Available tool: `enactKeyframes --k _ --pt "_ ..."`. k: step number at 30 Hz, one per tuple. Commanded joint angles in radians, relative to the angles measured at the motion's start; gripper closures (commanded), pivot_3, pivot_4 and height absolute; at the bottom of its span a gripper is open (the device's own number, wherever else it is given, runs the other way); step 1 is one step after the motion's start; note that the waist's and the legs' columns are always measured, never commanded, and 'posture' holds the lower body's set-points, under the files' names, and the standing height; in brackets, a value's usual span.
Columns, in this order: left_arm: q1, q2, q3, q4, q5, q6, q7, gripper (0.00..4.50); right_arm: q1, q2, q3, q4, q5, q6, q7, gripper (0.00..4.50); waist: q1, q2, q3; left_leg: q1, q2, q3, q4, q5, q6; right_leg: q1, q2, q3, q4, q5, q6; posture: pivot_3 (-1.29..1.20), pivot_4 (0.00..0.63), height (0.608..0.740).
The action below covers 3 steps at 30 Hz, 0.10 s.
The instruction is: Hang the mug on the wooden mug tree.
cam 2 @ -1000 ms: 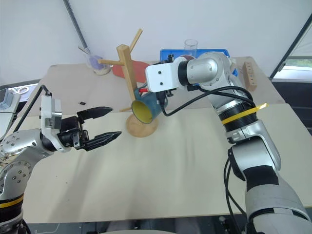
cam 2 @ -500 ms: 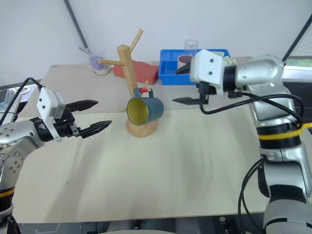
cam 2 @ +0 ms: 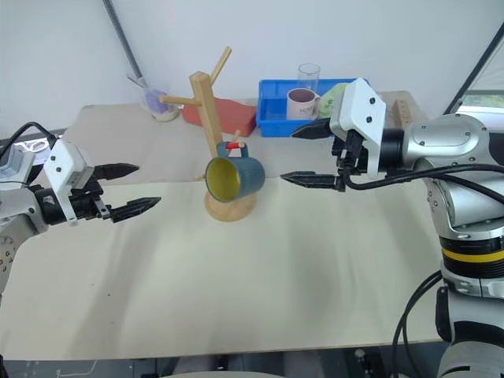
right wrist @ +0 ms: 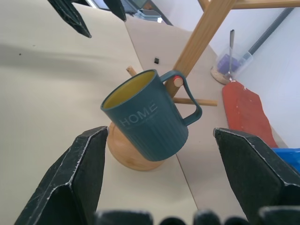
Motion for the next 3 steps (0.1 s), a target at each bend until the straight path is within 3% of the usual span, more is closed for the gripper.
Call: enactKeyframes --k 1,3 --pt "-0.033 0.009 0.038 -0.005 -0.014 -0.007 -0.005 0.0 -0.008 -0.013 -0.027 -0.027 0.015 0.008 -0.019 0.51 0.001 0.0 0.0 0.0 0.0 0.0 0.0 0.0 0.0 0.0 0.0 0.0 0.0 0.0 0.0 0.0 0.15 0.74" --pt "-0.028 0.01 0.042 -0.005 -0.021 -0.017 -0.027 0.0 -0.008 -0.013 -0.027 -0.028 0.019 0.01 -0.024 0.51 0.0 0.0 0.0 0.0 0.0 0.0 0.0 0.0 0.0 0.0 0.0 0.0 0.0 0.0 0.0 0.0 0.15 0.74"
